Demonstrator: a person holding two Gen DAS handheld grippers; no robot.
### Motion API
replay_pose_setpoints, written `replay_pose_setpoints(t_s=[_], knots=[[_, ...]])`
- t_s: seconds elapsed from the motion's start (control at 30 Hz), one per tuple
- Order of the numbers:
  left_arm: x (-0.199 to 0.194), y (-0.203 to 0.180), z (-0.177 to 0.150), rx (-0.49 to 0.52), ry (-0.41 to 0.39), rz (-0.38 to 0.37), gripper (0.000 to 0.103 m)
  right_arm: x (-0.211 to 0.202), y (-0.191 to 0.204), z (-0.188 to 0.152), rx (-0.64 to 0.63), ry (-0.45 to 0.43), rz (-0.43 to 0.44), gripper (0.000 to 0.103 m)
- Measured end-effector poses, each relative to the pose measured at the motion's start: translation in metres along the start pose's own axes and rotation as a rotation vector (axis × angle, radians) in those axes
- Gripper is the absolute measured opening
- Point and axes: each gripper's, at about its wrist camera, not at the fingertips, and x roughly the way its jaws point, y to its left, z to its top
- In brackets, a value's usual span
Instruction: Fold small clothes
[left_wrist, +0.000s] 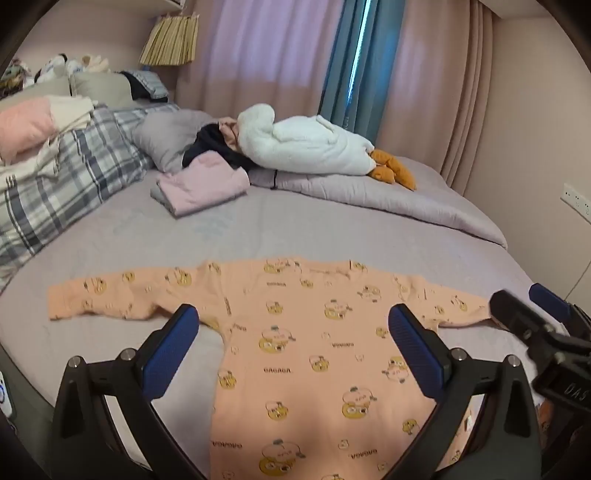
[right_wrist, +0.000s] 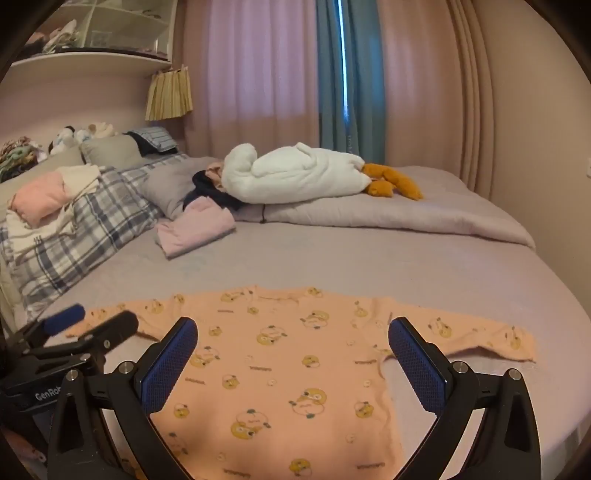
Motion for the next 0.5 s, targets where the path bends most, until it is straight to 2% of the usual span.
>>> replay_pose_setpoints(t_s=[0.13, 0.2, 0.3, 0.5], knots=[[-0.003, 0.007, -0.005, -0.029, -0.010, 0.008, 0.103, -0.004, -0.003, 0.003, 0.068, -0.048, 0.098, 0.102], [-0.003, 0.008, -0.007, -0.037, 0.002, -0.009, 0.103, -0.006, 0.004, 0.002, 0.068, -0.059, 0.089, 0.102], [-0.003, 0.007, -0.009, -0.031, 0.019, -0.009, 0.103, 0.005, 0.011, 0.003, 0.063, -0.033, 0.026, 0.102], [-0.001, 0.003, -0.012, -0.004, 0.029, 0.012, 0.103, 0.005, 0.018, -0.007, 0.020, 0.019, 0.017, 0.102]])
